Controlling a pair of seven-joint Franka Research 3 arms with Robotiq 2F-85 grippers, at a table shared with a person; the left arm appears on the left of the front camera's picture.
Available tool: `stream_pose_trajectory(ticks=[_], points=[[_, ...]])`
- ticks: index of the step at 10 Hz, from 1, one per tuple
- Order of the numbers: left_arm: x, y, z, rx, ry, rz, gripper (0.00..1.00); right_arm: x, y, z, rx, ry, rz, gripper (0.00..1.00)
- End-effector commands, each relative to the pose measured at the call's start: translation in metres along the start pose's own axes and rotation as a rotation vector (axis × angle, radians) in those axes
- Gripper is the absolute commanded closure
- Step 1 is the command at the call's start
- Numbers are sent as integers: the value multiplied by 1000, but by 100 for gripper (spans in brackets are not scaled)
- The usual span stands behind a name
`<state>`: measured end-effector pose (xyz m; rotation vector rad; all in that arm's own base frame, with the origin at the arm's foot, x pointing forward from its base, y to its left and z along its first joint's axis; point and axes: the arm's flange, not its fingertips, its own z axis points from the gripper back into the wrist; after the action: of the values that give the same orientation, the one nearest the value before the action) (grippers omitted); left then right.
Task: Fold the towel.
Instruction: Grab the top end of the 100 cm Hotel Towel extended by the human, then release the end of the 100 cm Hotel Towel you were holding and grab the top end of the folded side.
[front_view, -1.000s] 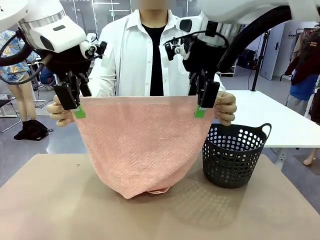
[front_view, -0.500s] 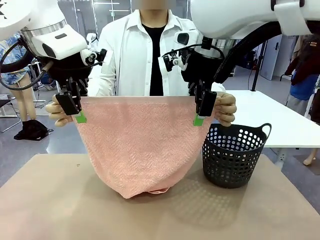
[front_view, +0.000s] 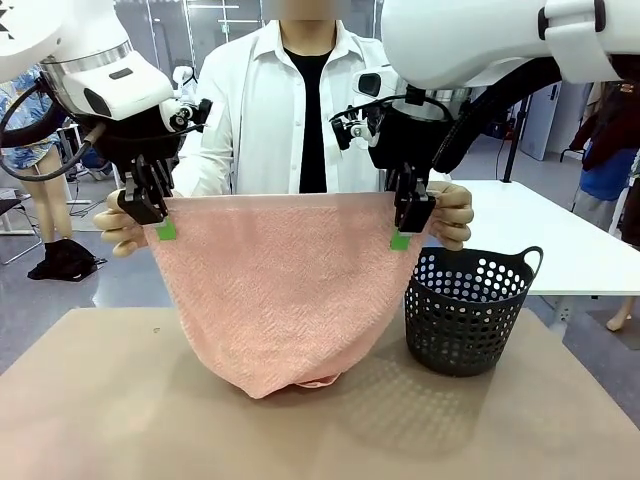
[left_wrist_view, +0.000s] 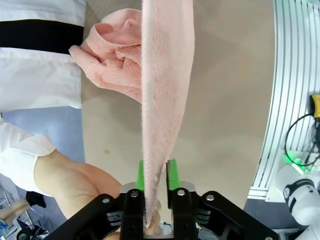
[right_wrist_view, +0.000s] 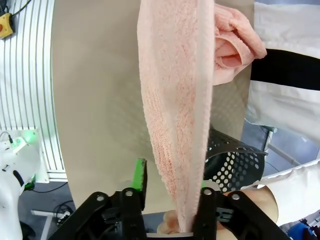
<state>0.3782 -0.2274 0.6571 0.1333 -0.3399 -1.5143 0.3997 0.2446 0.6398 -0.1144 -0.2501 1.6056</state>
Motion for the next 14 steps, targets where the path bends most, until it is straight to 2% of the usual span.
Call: stream_pose_trajectory(ticks=[1,2,14], points=[[-4,0,-2,-24,-5,-16,100,1,2,-7,-14,3,-32,97],[-3,0,-3,-24,2,-15,100,1,1,-7,-13,0,-35,100],[0,0,-2,-7,5,0,100,0,-1,-2,0,-1,-7,100]])
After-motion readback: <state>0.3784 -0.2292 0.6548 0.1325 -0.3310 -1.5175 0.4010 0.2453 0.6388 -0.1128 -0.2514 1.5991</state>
